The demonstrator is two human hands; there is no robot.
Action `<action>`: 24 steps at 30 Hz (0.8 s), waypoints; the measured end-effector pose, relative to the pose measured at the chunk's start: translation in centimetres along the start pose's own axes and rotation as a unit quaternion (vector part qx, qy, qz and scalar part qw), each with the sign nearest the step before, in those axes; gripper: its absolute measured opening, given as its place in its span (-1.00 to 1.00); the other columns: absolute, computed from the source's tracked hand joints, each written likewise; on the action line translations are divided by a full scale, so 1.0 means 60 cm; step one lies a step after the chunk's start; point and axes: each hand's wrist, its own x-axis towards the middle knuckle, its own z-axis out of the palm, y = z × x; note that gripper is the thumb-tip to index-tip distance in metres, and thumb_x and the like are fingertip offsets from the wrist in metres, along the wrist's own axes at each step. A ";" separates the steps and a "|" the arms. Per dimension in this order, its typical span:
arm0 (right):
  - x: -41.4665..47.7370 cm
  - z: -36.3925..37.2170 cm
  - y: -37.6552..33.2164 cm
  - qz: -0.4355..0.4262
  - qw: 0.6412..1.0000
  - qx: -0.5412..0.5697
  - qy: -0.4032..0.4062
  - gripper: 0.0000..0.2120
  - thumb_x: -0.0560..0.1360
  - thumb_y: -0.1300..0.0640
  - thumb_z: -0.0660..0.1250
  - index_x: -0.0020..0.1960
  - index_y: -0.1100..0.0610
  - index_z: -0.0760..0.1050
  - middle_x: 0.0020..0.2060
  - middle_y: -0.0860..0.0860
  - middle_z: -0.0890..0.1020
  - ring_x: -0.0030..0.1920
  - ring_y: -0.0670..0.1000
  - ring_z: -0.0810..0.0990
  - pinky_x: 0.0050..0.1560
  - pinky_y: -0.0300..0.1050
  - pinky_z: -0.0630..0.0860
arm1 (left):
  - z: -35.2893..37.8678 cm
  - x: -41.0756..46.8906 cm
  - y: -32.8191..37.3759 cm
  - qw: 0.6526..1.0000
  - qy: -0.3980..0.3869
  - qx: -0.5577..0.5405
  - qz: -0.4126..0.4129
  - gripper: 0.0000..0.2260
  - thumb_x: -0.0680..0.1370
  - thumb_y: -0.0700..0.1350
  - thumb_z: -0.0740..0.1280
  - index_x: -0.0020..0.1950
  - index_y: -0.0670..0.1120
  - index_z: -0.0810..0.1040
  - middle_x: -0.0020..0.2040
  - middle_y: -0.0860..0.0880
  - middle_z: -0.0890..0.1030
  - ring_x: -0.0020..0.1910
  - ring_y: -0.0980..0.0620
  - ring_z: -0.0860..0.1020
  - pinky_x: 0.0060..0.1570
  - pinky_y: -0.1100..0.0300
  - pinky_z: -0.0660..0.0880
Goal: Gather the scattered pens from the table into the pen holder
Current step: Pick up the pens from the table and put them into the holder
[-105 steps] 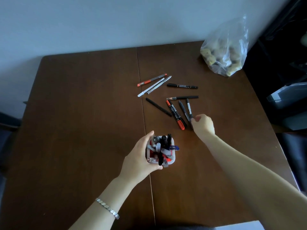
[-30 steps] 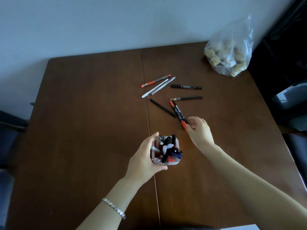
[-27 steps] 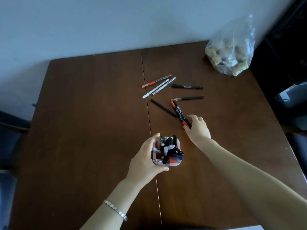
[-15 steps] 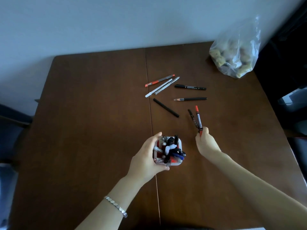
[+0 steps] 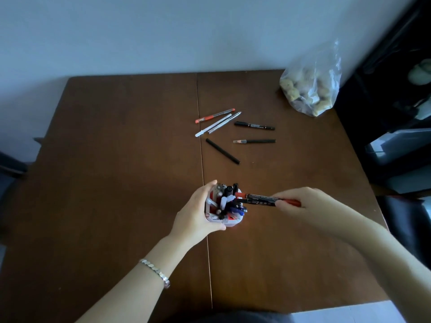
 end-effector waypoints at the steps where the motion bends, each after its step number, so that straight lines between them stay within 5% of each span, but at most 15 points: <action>1: 0.009 0.003 -0.007 0.008 1.000 -0.019 0.000 -0.79 0.54 0.01 0.15 -0.05 -0.14 0.56 -0.44 -0.06 0.50 -0.48 -0.12 0.37 -0.41 -0.21 0.33 | 0.000 0.000 0.001 1.000 0.001 -0.002 -0.001 -0.11 0.23 -0.10 0.58 0.42 0.12 0.16 0.40 0.11 0.34 0.30 0.13 0.40 0.16 0.25 0.38; 6: 0.069 0.057 -0.043 0.028 0.996 -0.086 -0.006 -0.74 0.50 0.06 0.11 -0.22 0.14 0.50 -0.47 -0.02 0.44 -0.42 0.01 0.39 -0.43 -0.15 0.30 | 0.000 -0.001 0.002 1.000 0.005 0.000 -0.001 -0.11 0.22 -0.10 0.58 0.42 0.11 0.17 0.39 0.12 0.35 0.30 0.14 0.41 0.13 0.30 0.36; 9: 0.100 0.100 -0.057 0.047 0.997 -0.061 0.024 -0.77 0.52 0.07 0.12 -0.16 0.12 0.50 -0.27 0.05 0.56 -0.26 0.08 0.51 -0.42 -0.17 0.35 | 0.000 0.000 0.002 1.000 0.006 0.012 -0.002 -0.10 0.22 -0.06 0.59 0.43 0.07 0.16 0.40 0.10 0.35 0.32 0.11 0.40 0.19 0.22 0.39; 14: 0.103 0.164 -0.041 -0.064 0.949 0.094 0.293 -0.75 0.57 0.14 0.16 0.18 0.18 0.48 0.21 0.09 0.44 0.23 0.05 0.42 0.17 -0.04 0.49 | -0.002 -0.001 0.004 0.999 0.008 -0.030 -0.015 -0.15 0.22 -0.08 0.56 0.39 0.15 0.19 0.35 0.17 0.38 0.27 0.16 0.43 0.17 0.23 0.40; 16: 0.096 0.182 -0.045 -0.089 0.964 0.111 0.226 -0.62 0.59 0.06 0.08 0.38 0.12 0.29 0.43 0.06 0.25 0.44 0.03 0.19 0.43 0.01 0.27 | -0.001 0.000 0.003 0.999 0.009 -0.032 -0.013 -0.15 0.22 -0.06 0.56 0.39 0.16 0.19 0.36 0.16 0.37 0.28 0.16 0.42 0.21 0.16 0.44; 18: 0.093 0.196 -0.051 -0.081 0.984 0.039 0.156 -0.44 0.55 -0.20 -0.09 0.47 0.02 0.08 0.52 0.01 0.01 0.52 0.02 -0.05 0.48 0.01 0.07 | 0.001 0.001 0.002 1.000 0.007 -0.025 -0.007 -0.15 0.23 0.00 0.56 0.40 0.16 0.17 0.39 0.14 0.36 0.30 0.15 0.41 0.22 0.13 0.46; 19: 0.094 0.197 -0.052 -0.088 0.981 -0.017 0.173 -0.42 0.53 -0.23 -0.12 0.47 0.02 0.10 0.52 0.04 0.00 0.52 0.06 -0.03 0.46 0.05 0.13 | 0.001 0.002 0.000 1.000 0.006 -0.026 -0.005 -0.16 0.24 0.02 0.56 0.40 0.16 0.17 0.40 0.13 0.36 0.31 0.14 0.41 0.23 0.13 0.47; 21: 0.098 0.187 -0.061 -0.102 0.960 -0.103 0.239 -0.60 0.55 -0.03 0.17 0.34 0.10 0.32 0.46 0.17 0.16 0.44 0.21 0.24 0.29 0.16 0.43 | 0.002 0.002 -0.002 0.999 0.003 -0.038 -0.004 -0.15 0.23 0.01 0.57 0.40 0.15 0.17 0.39 0.12 0.37 0.31 0.15 0.40 0.23 0.18 0.46; 22: 0.104 0.183 -0.063 -0.087 0.961 -0.105 0.240 -0.59 0.52 0.06 0.27 0.33 0.13 0.31 0.46 0.20 0.16 0.43 0.24 0.25 0.25 0.20 0.46 | 0.001 0.001 -0.002 0.999 0.002 -0.044 -0.005 -0.14 0.23 -0.01 0.57 0.40 0.14 0.17 0.38 0.13 0.38 0.31 0.15 0.40 0.22 0.22 0.44; 24: 0.120 0.173 -0.066 -0.040 0.990 -0.014 0.137 -0.51 0.59 0.10 0.13 0.46 0.04 0.07 0.52 0.12 -0.05 0.50 0.18 0.04 0.40 0.18 0.27 | 0.002 0.003 -0.002 0.999 0.002 -0.049 -0.012 -0.13 0.22 -0.04 0.58 0.40 0.12 0.18 0.36 0.12 0.41 0.29 0.14 0.42 0.22 0.26 0.42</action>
